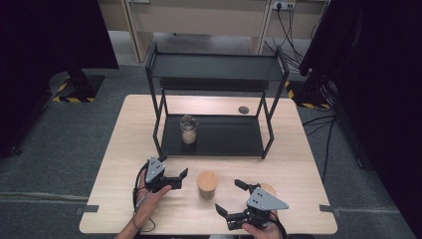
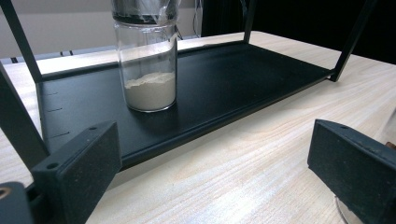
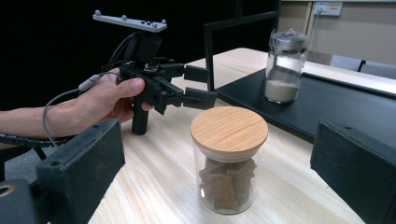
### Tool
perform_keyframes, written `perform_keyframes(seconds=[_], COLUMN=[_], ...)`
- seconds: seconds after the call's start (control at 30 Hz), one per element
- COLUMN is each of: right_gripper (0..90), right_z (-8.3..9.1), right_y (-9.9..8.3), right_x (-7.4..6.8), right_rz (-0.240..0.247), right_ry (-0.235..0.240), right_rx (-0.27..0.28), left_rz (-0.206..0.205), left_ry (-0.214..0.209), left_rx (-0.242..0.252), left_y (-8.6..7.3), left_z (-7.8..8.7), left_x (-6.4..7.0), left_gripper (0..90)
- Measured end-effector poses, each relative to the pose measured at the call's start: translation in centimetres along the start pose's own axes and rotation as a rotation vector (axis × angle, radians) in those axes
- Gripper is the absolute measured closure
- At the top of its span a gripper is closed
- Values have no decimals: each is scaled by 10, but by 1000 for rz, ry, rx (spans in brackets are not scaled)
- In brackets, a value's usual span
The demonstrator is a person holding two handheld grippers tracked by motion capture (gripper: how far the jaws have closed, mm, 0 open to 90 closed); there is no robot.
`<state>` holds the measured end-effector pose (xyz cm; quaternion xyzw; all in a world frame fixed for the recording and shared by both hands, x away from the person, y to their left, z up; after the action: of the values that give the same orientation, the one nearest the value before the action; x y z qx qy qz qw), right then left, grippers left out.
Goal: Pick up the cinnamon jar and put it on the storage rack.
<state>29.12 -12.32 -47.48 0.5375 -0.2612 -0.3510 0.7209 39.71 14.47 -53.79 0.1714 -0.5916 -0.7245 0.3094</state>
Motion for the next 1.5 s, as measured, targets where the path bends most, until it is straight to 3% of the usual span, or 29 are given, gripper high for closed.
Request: perform_keyframes(seconds=[1.5], right_gripper=[36], right_z=[-38], right_y=[-22], right_x=[-10], right_rz=[-12], right_ry=[-48], right_rx=[-63], left_rz=[-3], left_ry=[-3], left_rx=[-3], left_y=[0], left_z=[0], left_x=[0], left_gripper=[23])
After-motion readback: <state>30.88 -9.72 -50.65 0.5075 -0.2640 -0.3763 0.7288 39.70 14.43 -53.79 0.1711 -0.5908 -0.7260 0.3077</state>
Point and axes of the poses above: each handheld gripper's, and its own axes: z roughly backward along the jaws, y roughly out of its top, x roughly to its right, the point moved 4 cm from there along -z, roughly forward along the jaws, and after that the axes turned 15 degrees about -y, right-handed, at the moved point
